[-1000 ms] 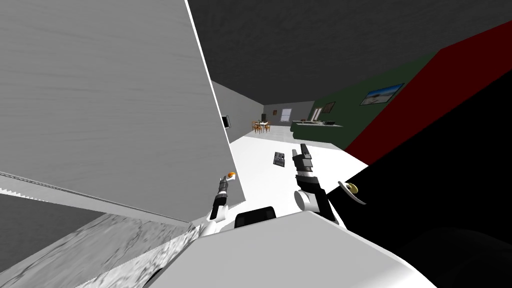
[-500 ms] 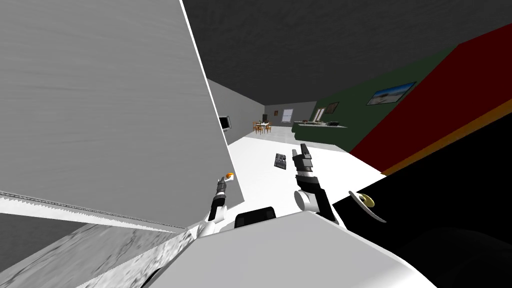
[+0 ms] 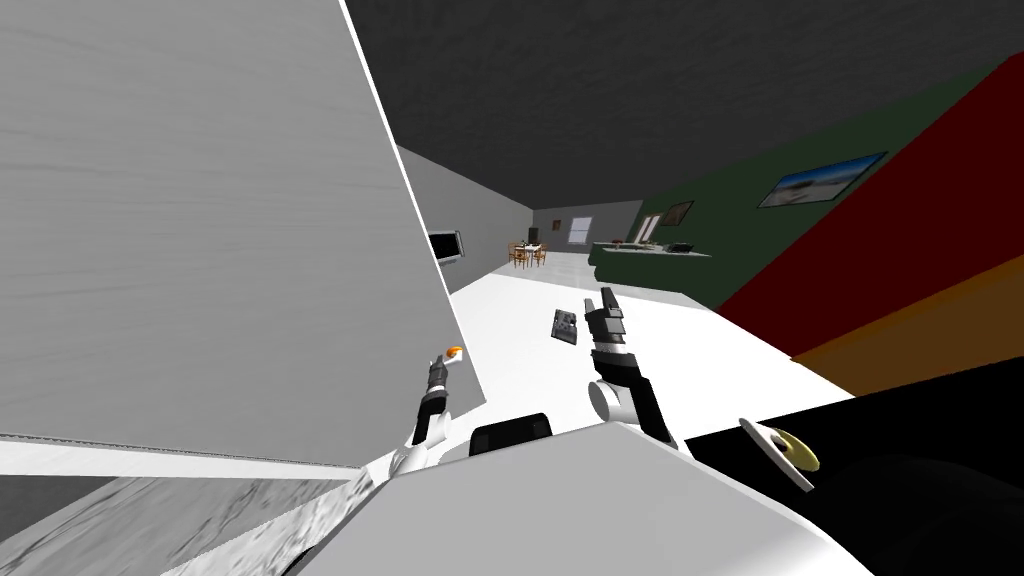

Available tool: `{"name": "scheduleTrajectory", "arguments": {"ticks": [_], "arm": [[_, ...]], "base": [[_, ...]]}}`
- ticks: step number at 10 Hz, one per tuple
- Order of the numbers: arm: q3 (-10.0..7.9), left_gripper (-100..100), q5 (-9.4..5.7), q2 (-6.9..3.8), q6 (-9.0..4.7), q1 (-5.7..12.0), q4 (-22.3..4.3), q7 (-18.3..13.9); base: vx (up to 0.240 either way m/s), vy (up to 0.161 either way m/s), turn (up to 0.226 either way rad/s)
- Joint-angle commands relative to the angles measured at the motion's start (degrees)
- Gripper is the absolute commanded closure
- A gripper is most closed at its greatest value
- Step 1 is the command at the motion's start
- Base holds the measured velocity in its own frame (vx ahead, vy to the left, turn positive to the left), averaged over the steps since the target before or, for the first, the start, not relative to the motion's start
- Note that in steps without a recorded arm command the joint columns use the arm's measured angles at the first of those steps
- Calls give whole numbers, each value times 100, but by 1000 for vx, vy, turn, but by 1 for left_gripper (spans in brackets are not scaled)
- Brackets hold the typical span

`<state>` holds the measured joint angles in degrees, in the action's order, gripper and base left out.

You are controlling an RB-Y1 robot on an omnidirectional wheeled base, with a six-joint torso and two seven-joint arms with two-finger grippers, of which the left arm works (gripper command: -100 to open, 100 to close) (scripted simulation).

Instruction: Push the door open

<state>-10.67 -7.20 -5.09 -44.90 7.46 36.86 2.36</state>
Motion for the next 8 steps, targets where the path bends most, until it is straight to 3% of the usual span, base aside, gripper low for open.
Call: {"name": "scheduleTrajectory", "arguments": {"ticks": [1, 8], "arm": [[-139, 100, -74, -64, -37, 68, -70, 38], [-497, 100, -272, -28, -51, 58, -93, 166]], "base": [[198, -99, 88], [187, -69, 60]]}}
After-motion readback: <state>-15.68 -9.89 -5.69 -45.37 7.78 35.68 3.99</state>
